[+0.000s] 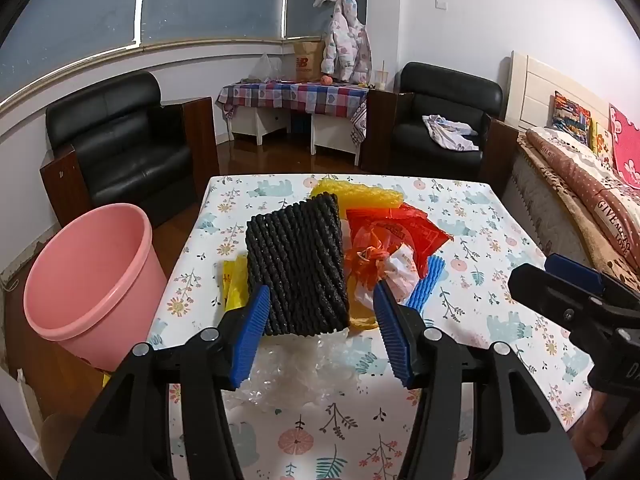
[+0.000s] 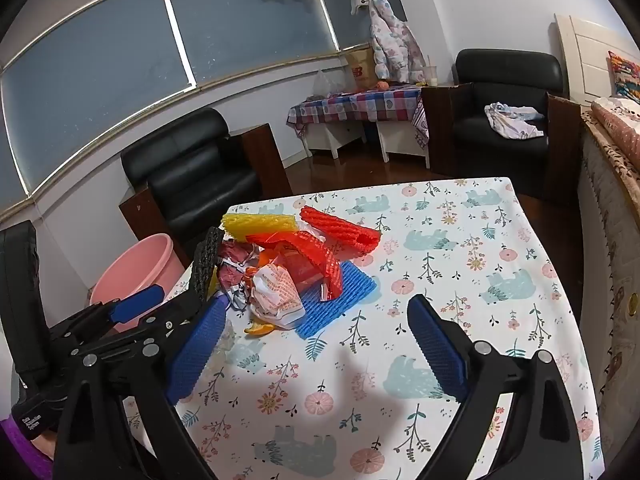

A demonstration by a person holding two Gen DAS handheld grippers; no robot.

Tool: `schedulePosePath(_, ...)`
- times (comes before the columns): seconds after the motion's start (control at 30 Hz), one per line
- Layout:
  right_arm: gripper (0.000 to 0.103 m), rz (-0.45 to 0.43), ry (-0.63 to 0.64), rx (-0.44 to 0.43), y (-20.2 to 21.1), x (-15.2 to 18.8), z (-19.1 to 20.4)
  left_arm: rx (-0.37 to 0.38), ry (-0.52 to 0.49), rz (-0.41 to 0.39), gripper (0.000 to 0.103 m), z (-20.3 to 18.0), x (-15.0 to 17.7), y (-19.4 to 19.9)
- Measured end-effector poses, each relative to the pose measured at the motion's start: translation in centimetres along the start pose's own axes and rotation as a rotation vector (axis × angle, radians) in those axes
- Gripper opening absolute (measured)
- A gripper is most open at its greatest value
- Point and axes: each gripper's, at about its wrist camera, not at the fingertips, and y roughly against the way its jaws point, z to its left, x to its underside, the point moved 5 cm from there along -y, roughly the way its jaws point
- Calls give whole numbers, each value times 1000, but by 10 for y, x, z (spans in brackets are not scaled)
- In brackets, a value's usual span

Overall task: Collect trash
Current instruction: 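Grasp the black foam net sleeve with the left gripper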

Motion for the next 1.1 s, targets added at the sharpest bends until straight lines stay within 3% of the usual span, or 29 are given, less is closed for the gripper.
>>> schedulePosePath(0.5,87,10,-6,3,3,-2,-4,5,-4,5,55,0,4,-1)
schedulePosePath(0.87,85,12,-19,-1,0,3,-5,64,28,-1,55,14,4,8)
schedulePosePath(1.1,82,33,-48,-27,-6,5,-9,111,101,40,55,30,14,9)
